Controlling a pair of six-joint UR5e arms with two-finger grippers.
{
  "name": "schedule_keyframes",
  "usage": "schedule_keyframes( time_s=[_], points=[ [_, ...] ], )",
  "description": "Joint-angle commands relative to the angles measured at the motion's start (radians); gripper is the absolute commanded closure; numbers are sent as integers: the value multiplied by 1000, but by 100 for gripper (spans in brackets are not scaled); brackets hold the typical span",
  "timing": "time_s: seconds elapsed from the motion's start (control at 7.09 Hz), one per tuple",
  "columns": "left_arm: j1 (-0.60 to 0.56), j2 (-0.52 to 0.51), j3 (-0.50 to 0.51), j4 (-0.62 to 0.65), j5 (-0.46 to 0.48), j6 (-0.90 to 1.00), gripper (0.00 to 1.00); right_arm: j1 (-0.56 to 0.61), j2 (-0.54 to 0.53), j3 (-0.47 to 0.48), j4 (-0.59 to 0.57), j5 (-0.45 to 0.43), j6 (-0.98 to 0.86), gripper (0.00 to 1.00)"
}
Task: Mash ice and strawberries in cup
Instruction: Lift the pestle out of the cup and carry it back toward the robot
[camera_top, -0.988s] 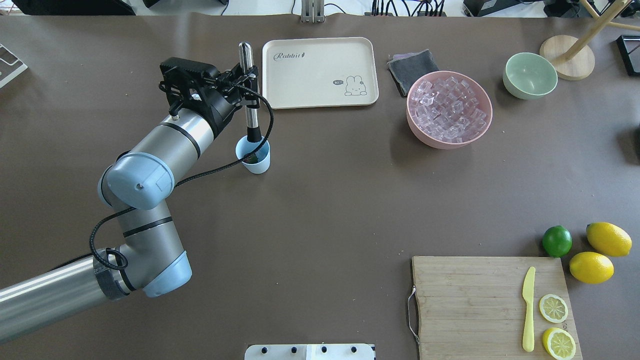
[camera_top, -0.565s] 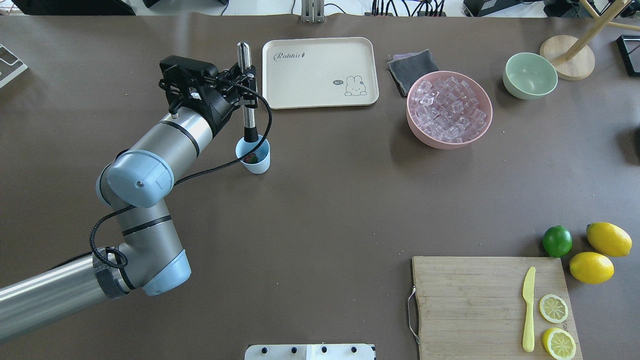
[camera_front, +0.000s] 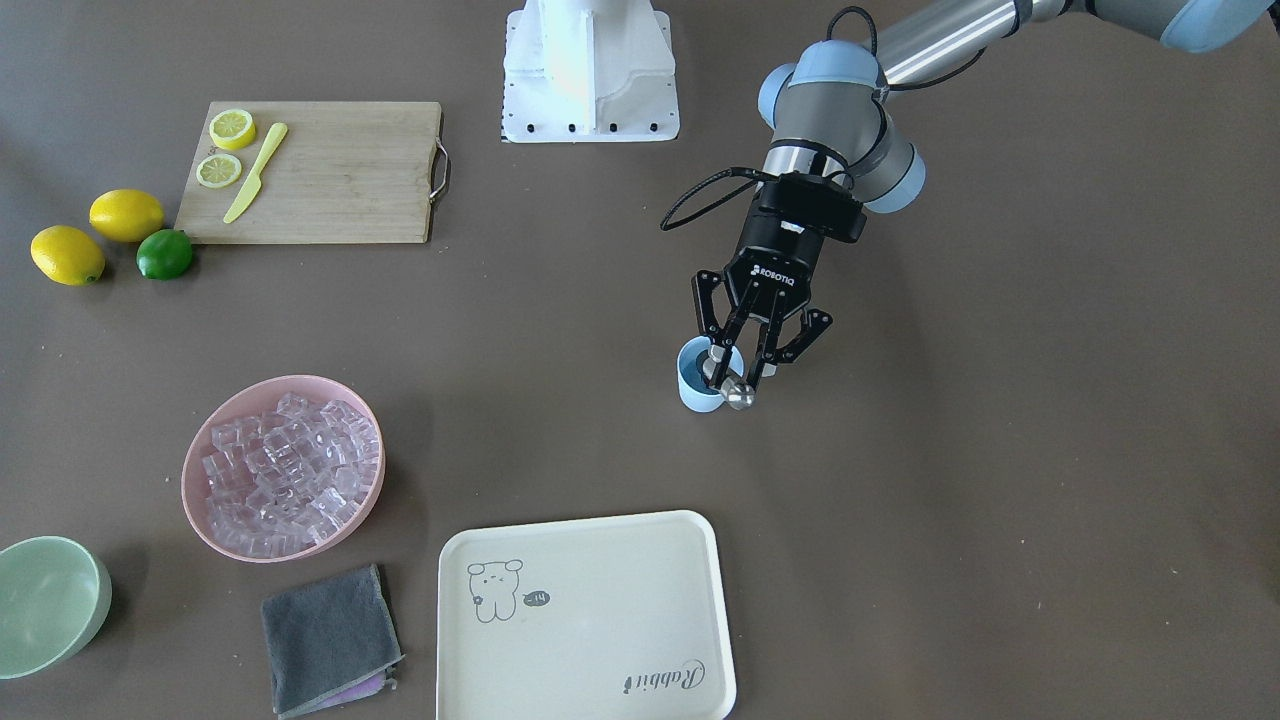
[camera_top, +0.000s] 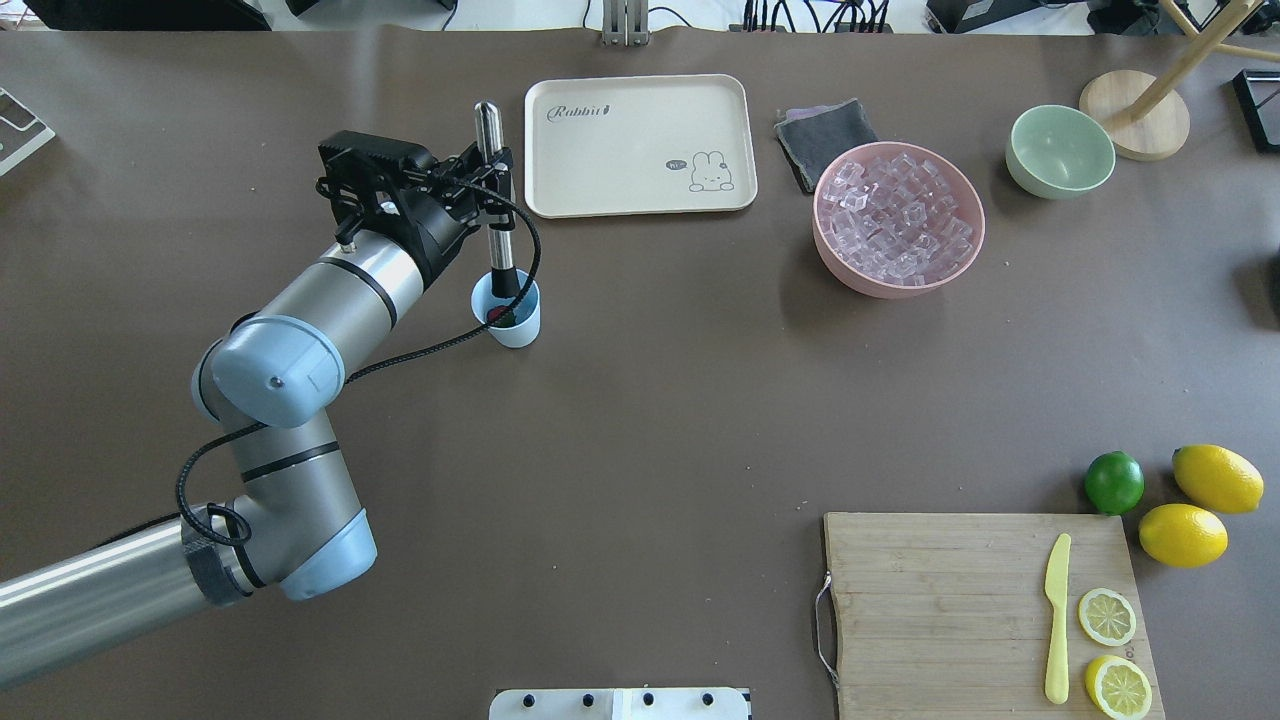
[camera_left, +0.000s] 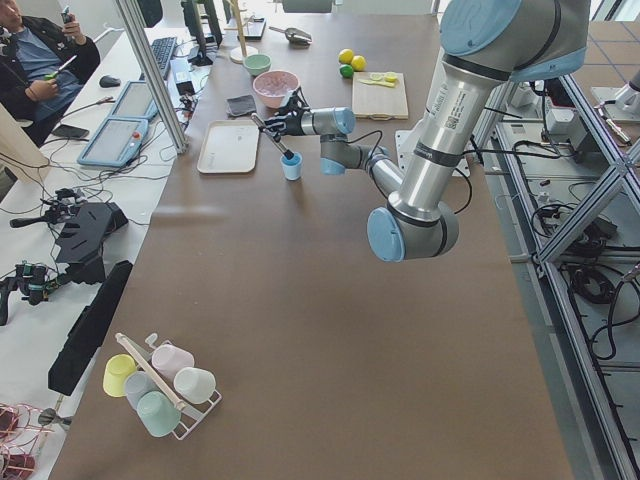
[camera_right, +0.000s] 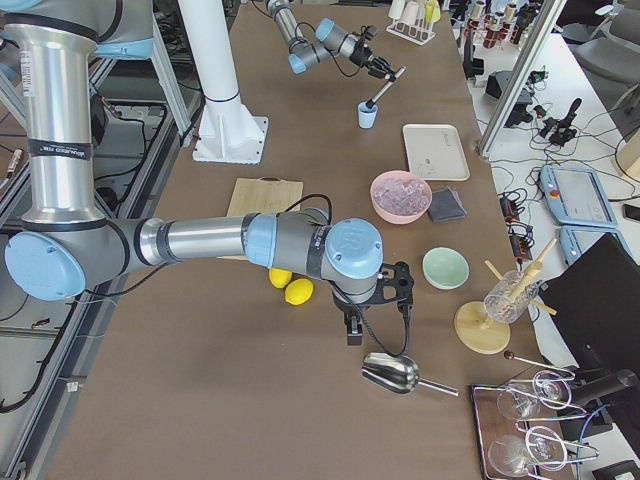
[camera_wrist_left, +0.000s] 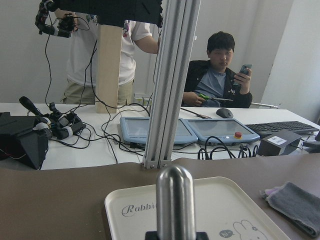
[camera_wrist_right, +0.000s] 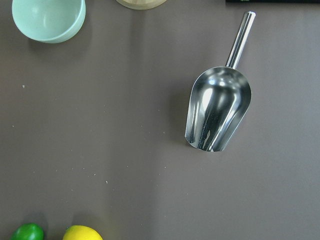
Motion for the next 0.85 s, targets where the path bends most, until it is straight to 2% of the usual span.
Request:
schedule_keyframes(
  time_s=[0.0, 0.14, 0.28, 0.42, 0.71],
  points=[
    [-231, 44, -52, 25, -378, -97, 76, -2, -3, 1, 2, 0, 0, 1],
    [-417, 56, -58, 111, -695, -154, 76, -2, 0, 4, 5, -3, 0, 1],
    [-552, 81, -53, 205, -928, -153, 76, -2, 4, 1, 3, -2, 0, 1],
    [-637, 114, -44, 304, -1095, -136, 76, -2, 4, 1, 3, 0, 0, 1],
    [-665, 283, -17, 328, -1228, -57, 76, 0, 1, 7, 2, 0, 0, 1]
  ],
)
